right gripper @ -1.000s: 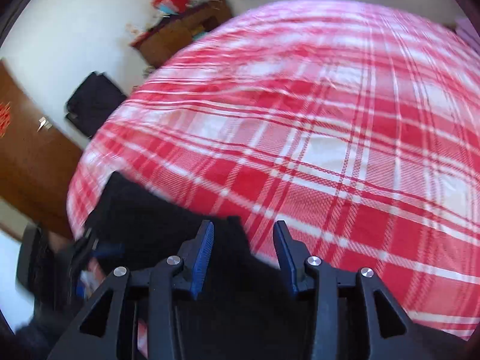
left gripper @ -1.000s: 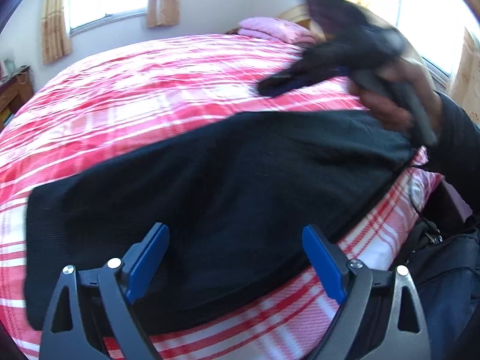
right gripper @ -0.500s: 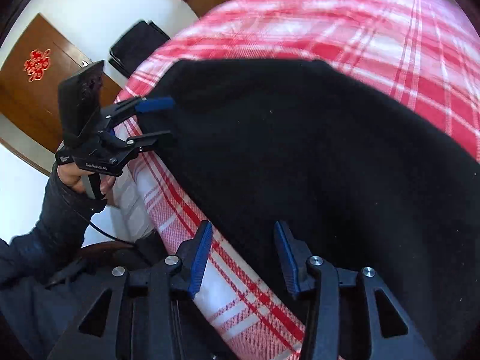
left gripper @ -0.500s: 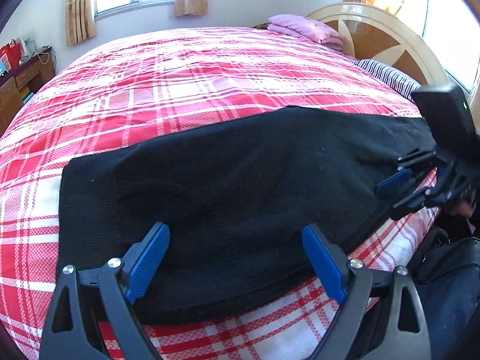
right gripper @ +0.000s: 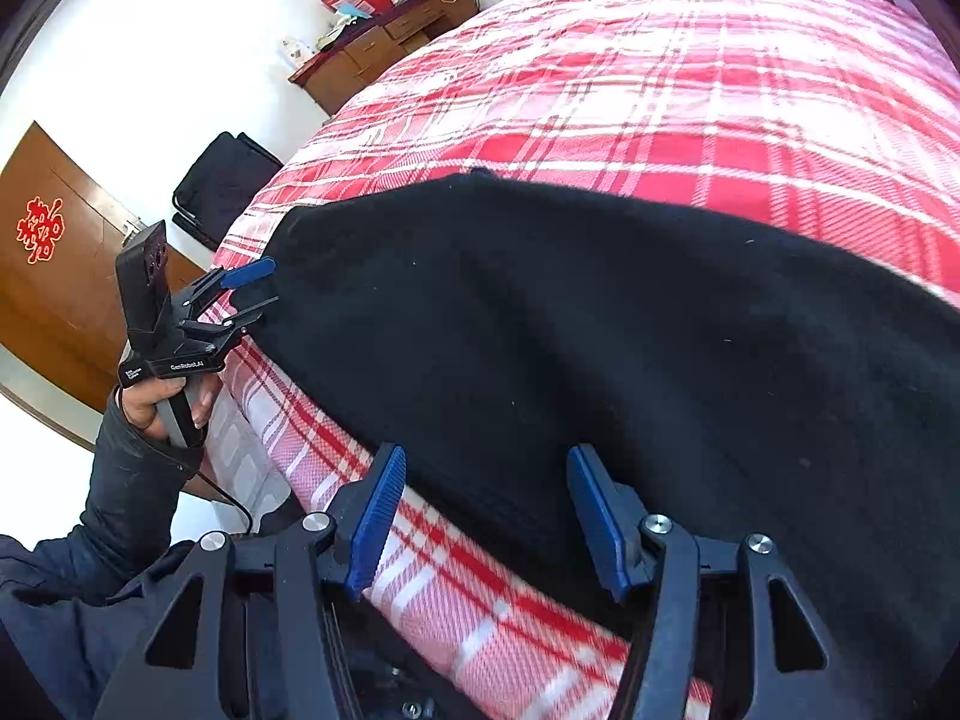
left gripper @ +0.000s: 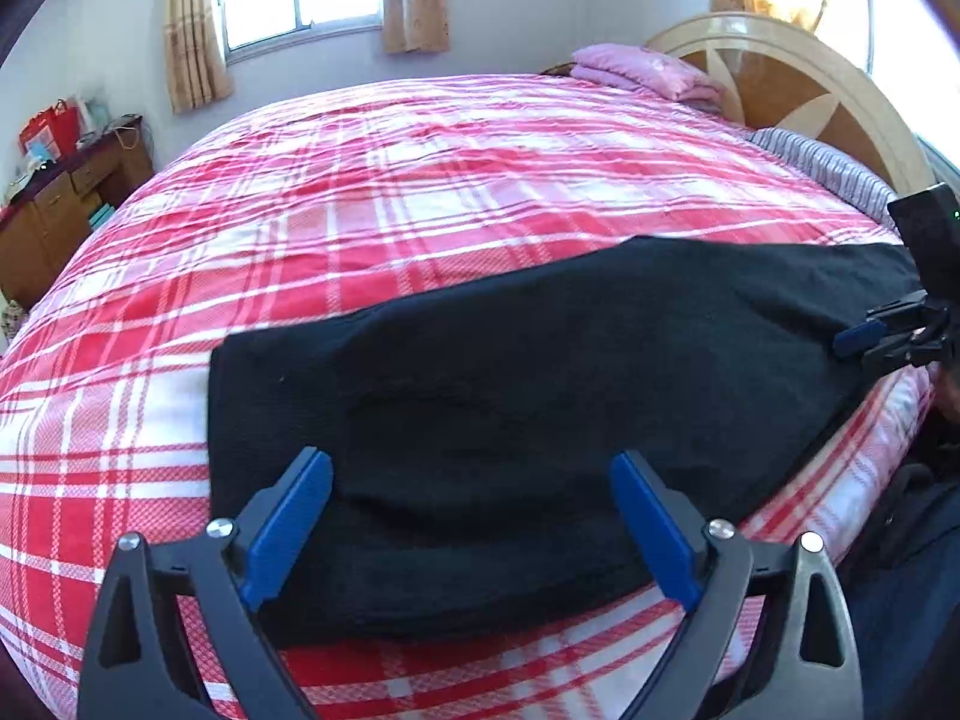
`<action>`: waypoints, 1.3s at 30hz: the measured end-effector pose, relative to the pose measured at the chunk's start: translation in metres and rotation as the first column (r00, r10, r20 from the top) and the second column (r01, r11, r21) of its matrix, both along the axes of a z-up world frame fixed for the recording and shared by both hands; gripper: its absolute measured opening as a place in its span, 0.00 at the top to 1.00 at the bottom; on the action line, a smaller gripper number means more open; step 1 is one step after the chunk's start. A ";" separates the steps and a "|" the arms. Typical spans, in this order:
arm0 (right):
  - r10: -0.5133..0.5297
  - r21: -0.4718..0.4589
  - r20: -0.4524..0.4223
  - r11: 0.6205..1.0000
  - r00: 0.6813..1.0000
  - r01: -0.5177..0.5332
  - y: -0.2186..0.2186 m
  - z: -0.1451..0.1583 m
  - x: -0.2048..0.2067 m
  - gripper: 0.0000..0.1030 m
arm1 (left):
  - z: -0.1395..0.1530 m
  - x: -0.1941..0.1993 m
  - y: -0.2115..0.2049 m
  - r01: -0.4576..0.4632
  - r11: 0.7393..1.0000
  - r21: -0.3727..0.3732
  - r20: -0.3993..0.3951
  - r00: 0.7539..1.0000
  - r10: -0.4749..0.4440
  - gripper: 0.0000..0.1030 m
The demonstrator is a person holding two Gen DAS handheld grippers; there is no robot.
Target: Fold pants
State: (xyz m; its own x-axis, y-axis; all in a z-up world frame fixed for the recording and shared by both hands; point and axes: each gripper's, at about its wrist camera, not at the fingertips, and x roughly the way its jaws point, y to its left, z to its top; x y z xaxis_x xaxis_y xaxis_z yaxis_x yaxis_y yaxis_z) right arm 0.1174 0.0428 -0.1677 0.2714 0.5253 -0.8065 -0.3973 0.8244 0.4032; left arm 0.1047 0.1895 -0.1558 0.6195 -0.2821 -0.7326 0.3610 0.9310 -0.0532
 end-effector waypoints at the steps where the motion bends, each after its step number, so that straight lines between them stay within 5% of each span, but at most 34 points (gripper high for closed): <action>1: -0.002 -0.004 0.032 1.000 0.999 0.002 -0.004 0.006 -0.004 0.39 | 0.002 0.000 -0.001 0.003 1.000 -0.016 -0.004 1.000 -0.003 0.06; 8: -0.143 -0.144 0.175 0.975 0.974 0.169 -0.058 0.026 -0.016 0.32 | 0.005 0.006 -0.001 -0.080 0.995 -0.054 -0.033 0.996 0.078 0.06; 14: -0.342 -0.233 0.130 0.902 0.931 0.364 -0.125 0.009 -0.006 0.25 | -0.005 0.014 -0.017 -0.127 0.992 0.024 -0.070 0.989 0.128 0.06; 20: -0.311 -0.226 0.167 0.912 0.936 0.343 -0.130 0.019 -0.012 0.25 | 0.009 0.013 -0.044 -0.093 0.995 0.042 -0.042 0.995 0.095 0.06; 29: -0.424 -0.213 0.227 0.857 0.877 0.470 -0.175 0.041 -0.029 0.25 | 0.030 0.024 -0.101 -0.018 0.997 0.080 0.008 1.000 0.017 0.06; 32: -0.460 -0.234 0.236 0.828 0.856 0.509 -0.191 0.034 -0.031 0.25 | 0.028 0.029 -0.115 -0.007 0.997 0.072 0.001 1.000 0.007 0.06; 39: -0.451 -0.190 0.277 0.840 0.849 0.508 -0.198 0.051 -0.040 0.25 | 0.019 0.034 -0.139 -0.001 0.999 0.035 -0.043 0.999 0.003 0.06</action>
State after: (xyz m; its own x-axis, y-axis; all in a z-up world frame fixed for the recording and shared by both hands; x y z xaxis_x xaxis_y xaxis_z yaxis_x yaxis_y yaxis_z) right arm 0.0769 -0.1557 -0.1169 0.6154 0.0752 -0.7846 0.0228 0.9933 0.1131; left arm 0.1382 0.0502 -0.1367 0.5875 -0.2543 -0.7682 0.3573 0.9333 -0.0357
